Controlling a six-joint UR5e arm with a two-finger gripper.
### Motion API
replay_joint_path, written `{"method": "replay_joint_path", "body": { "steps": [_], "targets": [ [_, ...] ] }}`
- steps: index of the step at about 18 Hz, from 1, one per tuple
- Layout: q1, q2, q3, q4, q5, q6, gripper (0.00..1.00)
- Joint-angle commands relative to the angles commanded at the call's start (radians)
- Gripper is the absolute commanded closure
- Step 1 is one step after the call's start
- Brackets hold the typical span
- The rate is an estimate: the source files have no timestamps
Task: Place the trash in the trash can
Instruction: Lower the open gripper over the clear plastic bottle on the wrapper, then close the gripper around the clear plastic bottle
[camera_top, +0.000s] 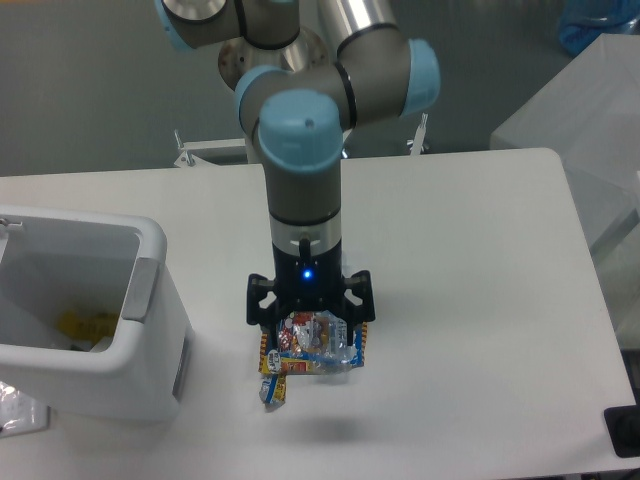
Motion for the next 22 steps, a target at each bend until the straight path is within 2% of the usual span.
{"method": "replay_joint_path", "body": {
  "steps": [9,14,22],
  "targets": [
    [0.002,-0.109,-0.017,0.003,0.006,0.028,0.00],
    [0.008,-0.114,-0.063,0.005,0.008,0.075,0.00],
    [0.029,-0.130,-0.072,0.005,0.009,0.101,0.00]
  ]
}}
